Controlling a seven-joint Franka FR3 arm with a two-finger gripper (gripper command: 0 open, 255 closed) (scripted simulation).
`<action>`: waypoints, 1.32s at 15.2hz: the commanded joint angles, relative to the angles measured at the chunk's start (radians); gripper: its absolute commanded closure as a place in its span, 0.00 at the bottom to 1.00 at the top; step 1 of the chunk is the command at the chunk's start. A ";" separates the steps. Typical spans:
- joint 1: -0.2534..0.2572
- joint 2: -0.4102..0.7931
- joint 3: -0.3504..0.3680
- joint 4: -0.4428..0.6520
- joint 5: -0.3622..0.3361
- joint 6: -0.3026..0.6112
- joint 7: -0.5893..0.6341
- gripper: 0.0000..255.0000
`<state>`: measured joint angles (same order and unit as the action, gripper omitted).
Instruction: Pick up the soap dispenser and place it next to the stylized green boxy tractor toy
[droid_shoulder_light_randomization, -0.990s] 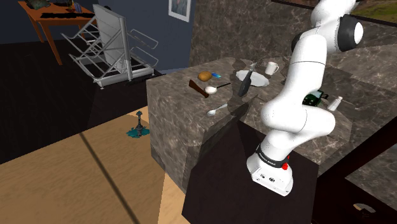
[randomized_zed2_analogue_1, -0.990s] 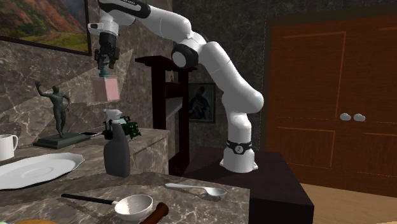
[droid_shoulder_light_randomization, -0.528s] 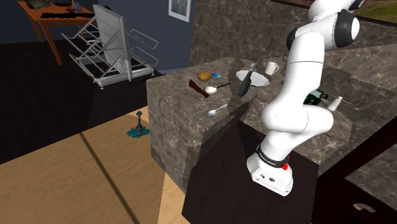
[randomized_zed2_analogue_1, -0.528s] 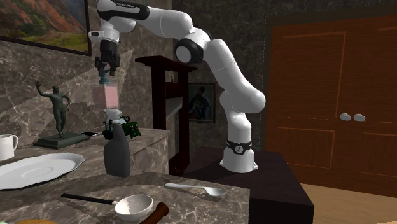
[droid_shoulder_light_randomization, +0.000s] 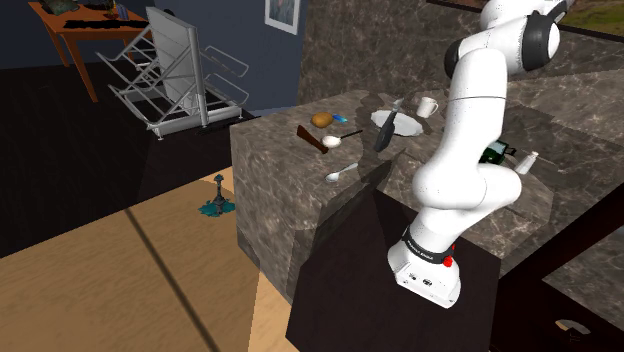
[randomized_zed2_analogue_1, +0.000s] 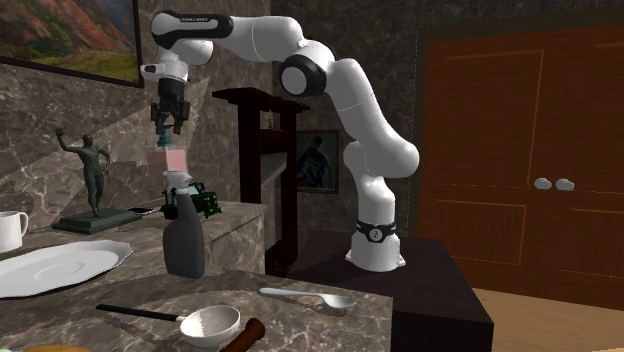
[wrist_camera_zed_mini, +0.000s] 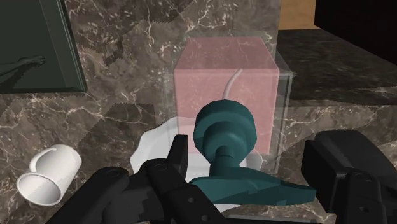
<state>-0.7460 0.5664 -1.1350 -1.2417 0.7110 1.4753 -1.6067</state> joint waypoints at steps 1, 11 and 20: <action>0.011 0.001 -0.001 -0.027 0.000 0.023 -0.008 1.00; 0.074 0.004 -0.008 -0.182 0.006 0.150 -0.053 1.00; 0.099 0.025 0.005 -0.286 0.032 0.249 -0.093 1.00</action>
<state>-0.6478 0.5883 -1.1325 -1.5202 0.7391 1.7152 -1.6966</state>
